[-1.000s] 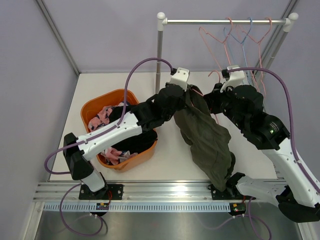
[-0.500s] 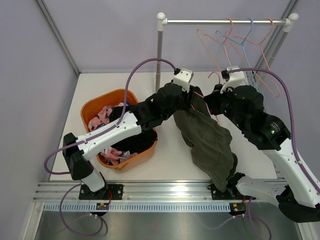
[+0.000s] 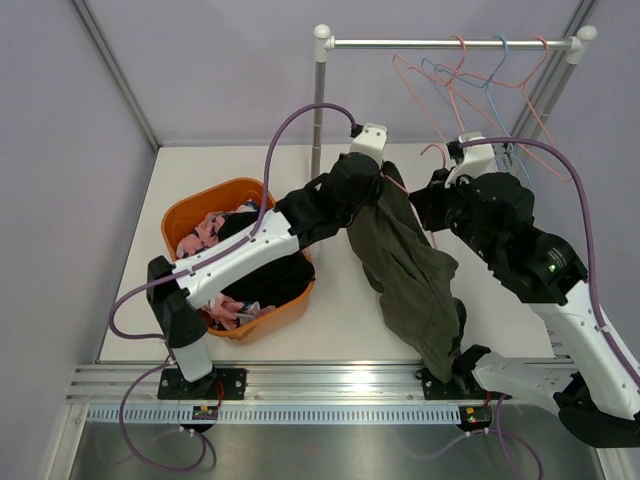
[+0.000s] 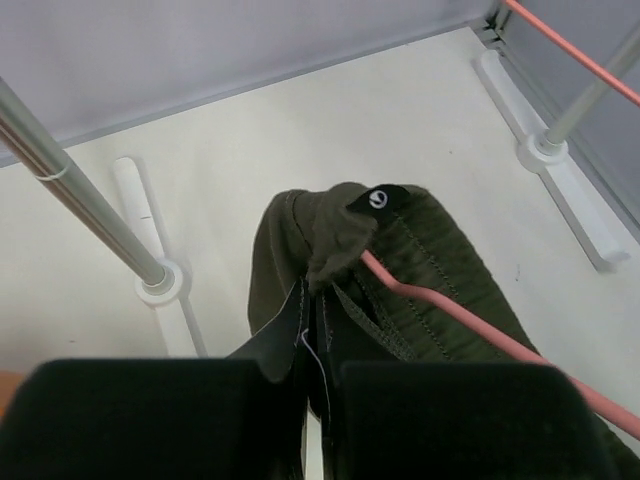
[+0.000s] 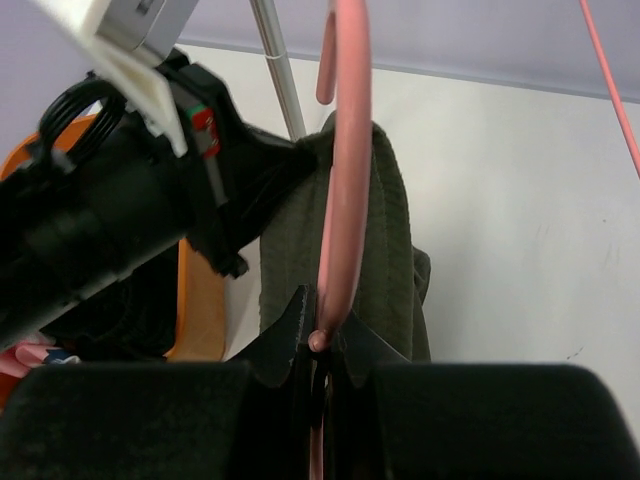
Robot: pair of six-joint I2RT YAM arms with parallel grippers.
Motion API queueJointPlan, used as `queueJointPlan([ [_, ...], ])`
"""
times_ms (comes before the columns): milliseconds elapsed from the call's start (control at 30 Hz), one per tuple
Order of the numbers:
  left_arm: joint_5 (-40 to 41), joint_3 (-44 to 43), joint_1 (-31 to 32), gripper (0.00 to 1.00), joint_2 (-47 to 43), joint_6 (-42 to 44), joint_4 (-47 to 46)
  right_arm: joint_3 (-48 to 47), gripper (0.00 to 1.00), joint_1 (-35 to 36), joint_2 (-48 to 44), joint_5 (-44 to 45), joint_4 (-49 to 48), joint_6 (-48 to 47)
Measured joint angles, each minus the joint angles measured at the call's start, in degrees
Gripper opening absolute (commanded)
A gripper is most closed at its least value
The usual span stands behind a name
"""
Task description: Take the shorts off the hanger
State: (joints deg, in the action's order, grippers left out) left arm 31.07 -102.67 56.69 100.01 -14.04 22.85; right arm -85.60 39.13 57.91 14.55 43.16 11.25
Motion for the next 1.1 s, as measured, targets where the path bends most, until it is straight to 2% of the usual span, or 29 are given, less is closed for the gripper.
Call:
queueJointPlan([
  [367,-0.98,-2.60,-7.04,0.00,4.98,-0.90,1.62,-0.24,0.00,0.00,-4.09,-0.55,0.76,-0.02],
  [500,-5.42,0.50,-7.04,0.00,3.89,-0.81,-0.70,-1.25,0.00,0.00,-4.22,-0.46,1.31,-0.33],
  [567,-7.41,4.96,-6.08,0.00,1.77,-0.04,-2.43,-1.42,0.00,0.02,-3.98,-0.15,1.31,-0.66],
  [700,-11.21,14.95,-1.55,0.00,-5.70,2.58,-4.24,-1.77,0.00,0.24,-2.56,1.25,0.74,-1.73],
  [867,-20.15,21.38,10.32,0.00,-17.27,8.57,-5.77,-2.43,0.00,0.26,1.18,3.34,-2.29,-3.61],
  [1000,-24.98,23.56,18.91,0.00,-26.34,13.62,-5.68,-5.14,0.00,0.24,6.86,5.64,-4.63,-5.38],
  [1100,-23.61,23.58,20.46,0.00,-30.88,15.69,-5.14,-9.86,0.00,0.04,12.79,8.04,-5.07,-6.47],
])
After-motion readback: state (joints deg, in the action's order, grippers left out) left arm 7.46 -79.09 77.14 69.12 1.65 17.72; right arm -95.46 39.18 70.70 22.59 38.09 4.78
